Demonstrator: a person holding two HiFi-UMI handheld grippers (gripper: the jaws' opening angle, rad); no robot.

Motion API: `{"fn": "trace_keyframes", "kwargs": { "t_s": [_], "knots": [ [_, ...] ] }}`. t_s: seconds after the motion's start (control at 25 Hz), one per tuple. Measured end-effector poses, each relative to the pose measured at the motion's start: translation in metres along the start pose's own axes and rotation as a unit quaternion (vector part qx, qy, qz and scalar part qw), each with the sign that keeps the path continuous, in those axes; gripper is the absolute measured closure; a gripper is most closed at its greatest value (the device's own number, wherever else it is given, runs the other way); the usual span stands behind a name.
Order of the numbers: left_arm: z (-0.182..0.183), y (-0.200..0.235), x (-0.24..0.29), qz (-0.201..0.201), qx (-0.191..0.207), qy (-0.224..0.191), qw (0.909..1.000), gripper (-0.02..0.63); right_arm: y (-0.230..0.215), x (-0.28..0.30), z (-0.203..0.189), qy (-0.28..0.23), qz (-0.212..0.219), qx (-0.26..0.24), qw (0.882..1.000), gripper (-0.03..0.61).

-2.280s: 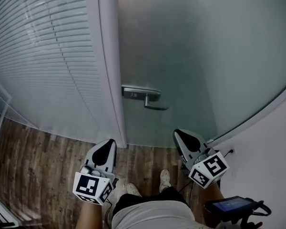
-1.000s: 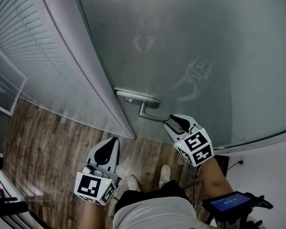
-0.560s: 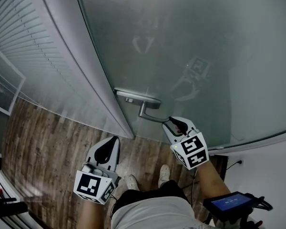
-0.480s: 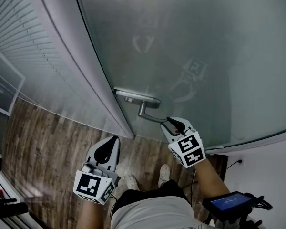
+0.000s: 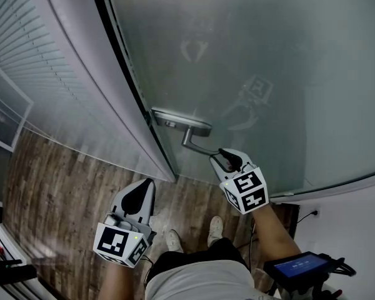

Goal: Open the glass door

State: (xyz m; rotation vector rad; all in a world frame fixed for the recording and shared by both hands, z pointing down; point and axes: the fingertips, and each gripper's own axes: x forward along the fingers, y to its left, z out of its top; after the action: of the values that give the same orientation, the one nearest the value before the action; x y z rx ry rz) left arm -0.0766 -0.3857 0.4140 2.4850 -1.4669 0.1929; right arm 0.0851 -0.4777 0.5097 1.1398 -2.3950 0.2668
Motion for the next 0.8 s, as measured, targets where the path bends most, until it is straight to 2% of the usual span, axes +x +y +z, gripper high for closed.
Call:
{"fn": "trace_keyframes", "kwargs": {
  "t_s": [0.24, 0.8],
  "knots": [
    [0.005, -0.005, 0.005, 0.001, 0.001, -0.005, 1.0, 0.614, -0.018, 0.009, 0.007, -0.008, -0.012, 0.014, 1.0, 0.46],
    [0.006, -0.012, -0.01, 0.015, 0.0, -0.021, 0.9997, 0.614, -0.053, 0.011, 0.03, -0.019, -0.034, 0.009, 0.999, 0.461]
  ]
}}
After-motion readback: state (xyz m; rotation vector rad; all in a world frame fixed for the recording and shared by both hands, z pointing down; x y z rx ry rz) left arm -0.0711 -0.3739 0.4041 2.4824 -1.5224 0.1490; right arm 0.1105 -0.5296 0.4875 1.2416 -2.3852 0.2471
